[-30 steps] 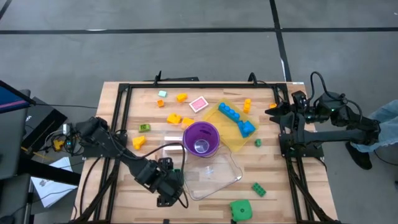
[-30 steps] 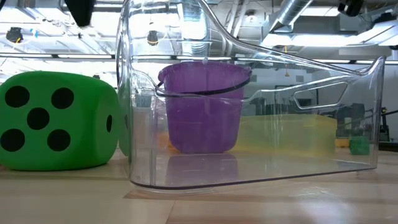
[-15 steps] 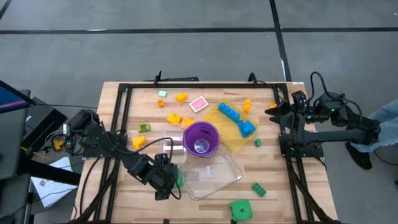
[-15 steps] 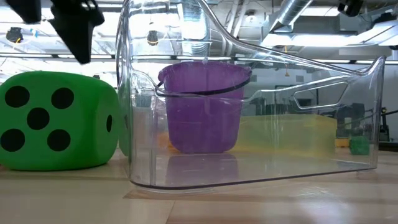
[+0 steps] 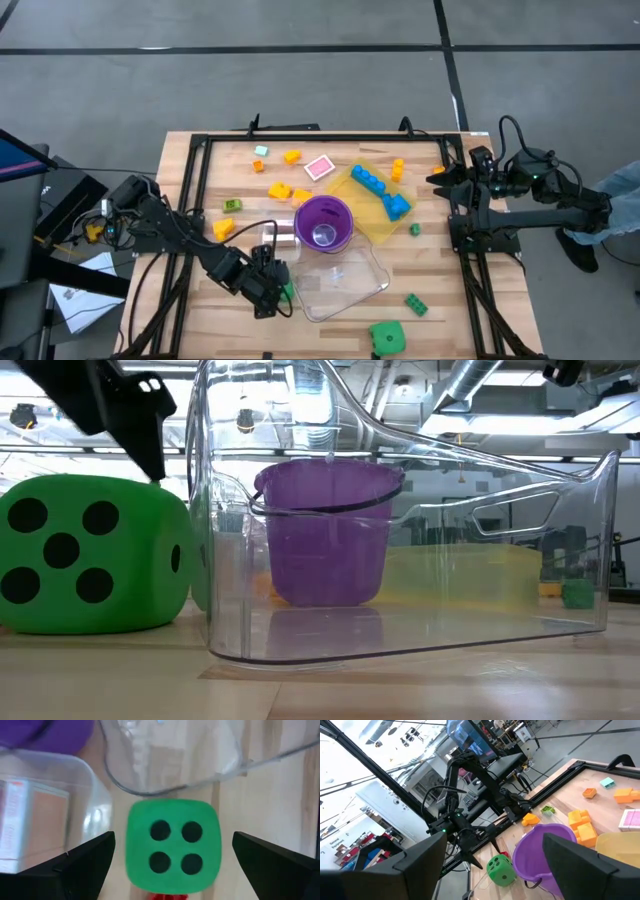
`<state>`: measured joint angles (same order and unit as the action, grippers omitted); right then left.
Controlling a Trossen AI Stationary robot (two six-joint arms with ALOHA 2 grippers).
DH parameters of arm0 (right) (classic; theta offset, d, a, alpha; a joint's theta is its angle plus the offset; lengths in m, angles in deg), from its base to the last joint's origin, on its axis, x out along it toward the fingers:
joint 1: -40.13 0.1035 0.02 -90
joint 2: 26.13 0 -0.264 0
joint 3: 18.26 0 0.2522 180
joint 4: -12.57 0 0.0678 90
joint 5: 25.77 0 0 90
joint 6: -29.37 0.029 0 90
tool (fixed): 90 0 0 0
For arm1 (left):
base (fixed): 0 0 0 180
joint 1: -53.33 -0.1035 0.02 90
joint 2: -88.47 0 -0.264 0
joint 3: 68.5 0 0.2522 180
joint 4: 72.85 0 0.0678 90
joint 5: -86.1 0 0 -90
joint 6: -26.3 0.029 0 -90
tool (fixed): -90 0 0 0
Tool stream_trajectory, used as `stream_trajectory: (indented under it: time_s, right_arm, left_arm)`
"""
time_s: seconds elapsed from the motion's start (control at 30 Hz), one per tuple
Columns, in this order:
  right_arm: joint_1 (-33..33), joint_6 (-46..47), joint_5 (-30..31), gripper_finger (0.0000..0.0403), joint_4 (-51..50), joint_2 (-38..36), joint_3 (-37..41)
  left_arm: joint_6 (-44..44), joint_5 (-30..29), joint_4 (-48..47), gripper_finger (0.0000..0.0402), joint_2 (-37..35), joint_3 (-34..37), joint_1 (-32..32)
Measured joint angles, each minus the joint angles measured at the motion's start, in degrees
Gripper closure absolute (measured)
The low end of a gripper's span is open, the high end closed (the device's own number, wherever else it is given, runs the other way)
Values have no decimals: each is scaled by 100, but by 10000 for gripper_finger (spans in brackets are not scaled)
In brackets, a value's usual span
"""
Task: Pick & Place Toys
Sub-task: Put the green dice into the transparent bin
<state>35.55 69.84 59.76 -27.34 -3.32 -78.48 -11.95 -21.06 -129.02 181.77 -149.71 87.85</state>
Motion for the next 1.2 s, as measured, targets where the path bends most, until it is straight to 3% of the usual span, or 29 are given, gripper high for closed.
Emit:
stream_trajectory:
  time_s: [1.2]
  right_arm:
    - [0,4,0,82,-208,0,0]
  left_arm:
    - [93,68,895,2,-20,645,-44]
